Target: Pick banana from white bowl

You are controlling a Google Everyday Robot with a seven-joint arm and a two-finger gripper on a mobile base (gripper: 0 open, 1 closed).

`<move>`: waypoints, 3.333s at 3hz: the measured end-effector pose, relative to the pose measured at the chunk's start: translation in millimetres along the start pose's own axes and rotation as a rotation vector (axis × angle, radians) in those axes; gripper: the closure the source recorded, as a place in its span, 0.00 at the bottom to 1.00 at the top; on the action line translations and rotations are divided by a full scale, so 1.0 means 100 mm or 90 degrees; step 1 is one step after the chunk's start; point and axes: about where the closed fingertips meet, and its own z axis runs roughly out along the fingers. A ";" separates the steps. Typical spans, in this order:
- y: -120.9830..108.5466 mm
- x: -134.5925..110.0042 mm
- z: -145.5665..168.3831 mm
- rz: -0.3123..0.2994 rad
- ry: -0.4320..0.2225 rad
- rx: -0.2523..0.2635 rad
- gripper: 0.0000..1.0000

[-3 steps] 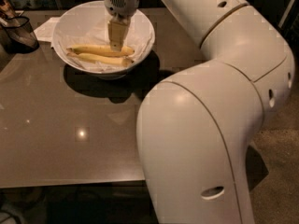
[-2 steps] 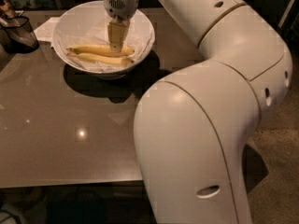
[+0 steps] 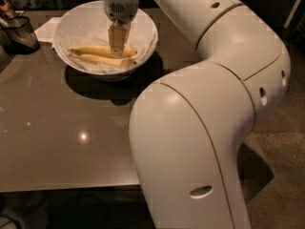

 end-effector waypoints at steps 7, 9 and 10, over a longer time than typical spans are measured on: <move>0.04 -0.08 0.37 -0.038 0.030 -0.028 0.47; 0.02 -0.11 0.47 -0.048 0.023 -0.041 0.46; 0.00 -0.12 0.52 -0.051 0.020 -0.047 0.46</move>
Offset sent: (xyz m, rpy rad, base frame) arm -0.0244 -0.0130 -0.0131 -0.1058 0.1035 0.0279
